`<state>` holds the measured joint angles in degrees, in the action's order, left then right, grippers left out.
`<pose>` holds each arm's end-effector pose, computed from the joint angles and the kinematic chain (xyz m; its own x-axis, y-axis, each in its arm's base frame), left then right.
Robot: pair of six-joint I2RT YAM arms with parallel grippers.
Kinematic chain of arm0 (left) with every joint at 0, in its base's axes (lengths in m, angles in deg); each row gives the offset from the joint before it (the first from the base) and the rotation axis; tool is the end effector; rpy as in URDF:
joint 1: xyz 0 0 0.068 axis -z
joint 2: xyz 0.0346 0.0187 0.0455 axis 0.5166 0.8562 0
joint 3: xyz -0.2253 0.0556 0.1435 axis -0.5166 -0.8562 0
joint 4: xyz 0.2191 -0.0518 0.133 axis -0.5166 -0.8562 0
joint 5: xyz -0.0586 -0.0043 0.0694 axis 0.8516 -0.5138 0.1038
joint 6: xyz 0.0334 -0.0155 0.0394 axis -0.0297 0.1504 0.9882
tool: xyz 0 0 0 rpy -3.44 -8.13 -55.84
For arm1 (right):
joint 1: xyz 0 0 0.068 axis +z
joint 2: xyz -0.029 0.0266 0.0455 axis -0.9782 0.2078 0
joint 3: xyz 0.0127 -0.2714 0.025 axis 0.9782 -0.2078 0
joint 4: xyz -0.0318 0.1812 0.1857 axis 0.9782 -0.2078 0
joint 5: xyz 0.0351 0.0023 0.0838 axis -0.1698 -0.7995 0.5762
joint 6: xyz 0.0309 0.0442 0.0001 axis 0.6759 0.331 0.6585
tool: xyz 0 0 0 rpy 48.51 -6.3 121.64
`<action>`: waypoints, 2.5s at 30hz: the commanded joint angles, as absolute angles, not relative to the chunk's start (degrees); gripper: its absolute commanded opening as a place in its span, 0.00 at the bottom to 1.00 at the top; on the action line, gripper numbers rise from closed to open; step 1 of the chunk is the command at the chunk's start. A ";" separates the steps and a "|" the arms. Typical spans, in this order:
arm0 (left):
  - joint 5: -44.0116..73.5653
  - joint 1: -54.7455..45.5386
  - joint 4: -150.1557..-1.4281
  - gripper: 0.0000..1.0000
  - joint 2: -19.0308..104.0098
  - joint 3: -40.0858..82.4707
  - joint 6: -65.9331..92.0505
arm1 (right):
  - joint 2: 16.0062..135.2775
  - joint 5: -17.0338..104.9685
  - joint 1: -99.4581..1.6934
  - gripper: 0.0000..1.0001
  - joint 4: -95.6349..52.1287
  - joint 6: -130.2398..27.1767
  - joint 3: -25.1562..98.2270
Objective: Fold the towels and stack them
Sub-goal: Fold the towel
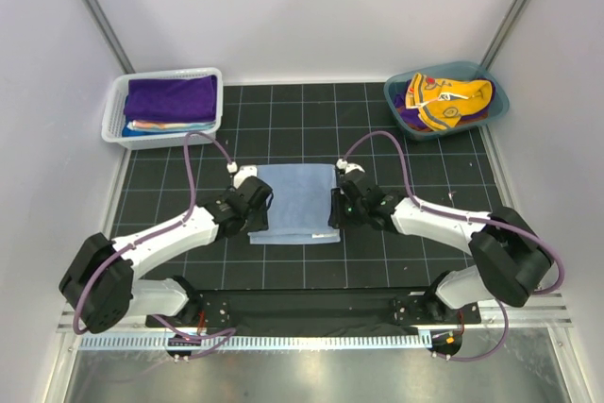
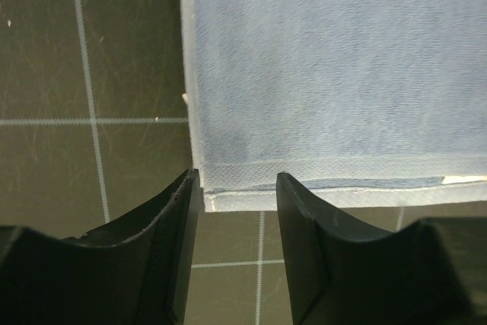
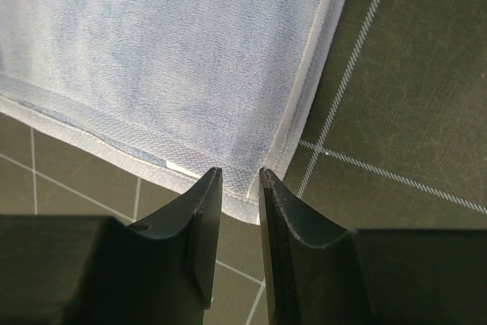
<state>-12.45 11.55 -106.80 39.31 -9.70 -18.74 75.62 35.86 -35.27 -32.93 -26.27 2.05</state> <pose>0.1802 -0.1504 0.1972 -0.8199 -0.1278 -0.5581 -0.0584 0.9883 -0.1406 0.2009 0.1852 0.1772 -0.8467 -0.0593 -0.5287 -0.2658 0.9080 0.3239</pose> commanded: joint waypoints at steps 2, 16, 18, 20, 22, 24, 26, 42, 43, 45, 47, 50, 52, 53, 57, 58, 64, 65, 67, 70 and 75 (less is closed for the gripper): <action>-15.46 11.79 -104.88 0.53 38.80 -11.60 -22.47 | 75.68 31.67 -34.33 0.33 -32.41 -23.81 2.21; -15.55 11.26 -103.74 0.56 42.05 -11.86 -23.26 | 79.02 29.82 -33.18 0.36 -33.02 -22.22 3.44; -14.94 10.82 -103.47 0.55 42.49 -12.22 -23.17 | 79.37 29.91 -33.19 0.37 -33.11 -22.14 3.62; -14.32 10.30 -102.60 0.54 42.67 -12.57 -23.09 | 79.81 29.91 -33.19 0.37 -33.02 -22.13 3.70; -13.26 9.60 -101.20 0.53 43.28 -13.27 -23.00 | 80.08 30.09 -33.19 0.37 -32.76 -21.96 3.79; -12.03 9.07 -100.31 0.51 43.81 -13.62 -22.91 | 80.34 30.17 -33.19 0.36 -32.67 -21.96 3.88; -10.98 8.80 -99.26 0.49 44.51 -14.15 -22.91 | 80.25 30.09 -33.19 0.37 -32.76 -21.96 3.97; -11.06 8.36 -99.78 0.17 41.71 -13.98 -22.03 | 79.29 29.82 -33.19 0.37 -33.81 -21.70 5.11; -11.15 8.36 -100.04 0.17 41.53 -13.89 -21.94 | 79.29 29.82 -33.19 0.37 -33.81 -21.70 5.11; -11.33 8.36 -100.57 0.14 41.26 -13.71 -21.77 | 79.46 29.91 -33.19 0.37 -33.90 -21.70 5.20; -11.41 8.36 -101.01 0.13 40.91 -13.45 -21.51 | 79.73 30.17 -33.10 0.36 -33.73 -21.70 5.20; -11.41 8.36 -101.36 0.11 40.56 -13.18 -21.24 | 79.81 30.00 -33.01 0.36 -33.73 -21.35 5.20; -11.59 8.36 -101.71 0.11 40.56 -13.01 -20.98 | 79.90 30.00 -33.01 0.35 -33.73 -21.43 5.20; -11.59 8.36 -101.89 0.11 40.56 -12.75 -20.63 | 79.90 29.91 -33.01 0.33 -33.64 -21.43 5.20; -11.59 8.36 -102.59 0.17 40.47 -12.48 -20.19 | 79.90 29.74 -32.92 0.26 -33.90 -21.17 5.37; -11.50 8.36 -102.59 0.17 40.39 -12.48 -20.10 | 79.90 29.73 -32.83 0.24 -33.81 -21.17 5.46; -11.50 8.36 -102.86 0.17 39.77 -12.30 -19.75 | 80.08 29.65 -32.92 0.15 -34.08 -20.99 5.90; -11.50 8.36 -102.94 0.16 39.77 -12.30 -19.66 | 80.08 29.56 -32.92 0.13 -34.16 -20.99 5.99; -11.50 8.36 -102.86 0.13 39.68 -12.22 -19.48 | 80.08 29.56 -32.92 0.11 -34.43 -20.99 6.34; -11.33 8.36 -103.03 0.10 39.68 -11.87 -19.39 | 80.08 29.47 -32.92 0.08 -34.78 -21.17 6.78; -11.24 8.36 -103.29 0.03 39.24 -11.25 -19.13 | 79.11 28.94 -32.92 0.07 -36.01 -21.26 7.48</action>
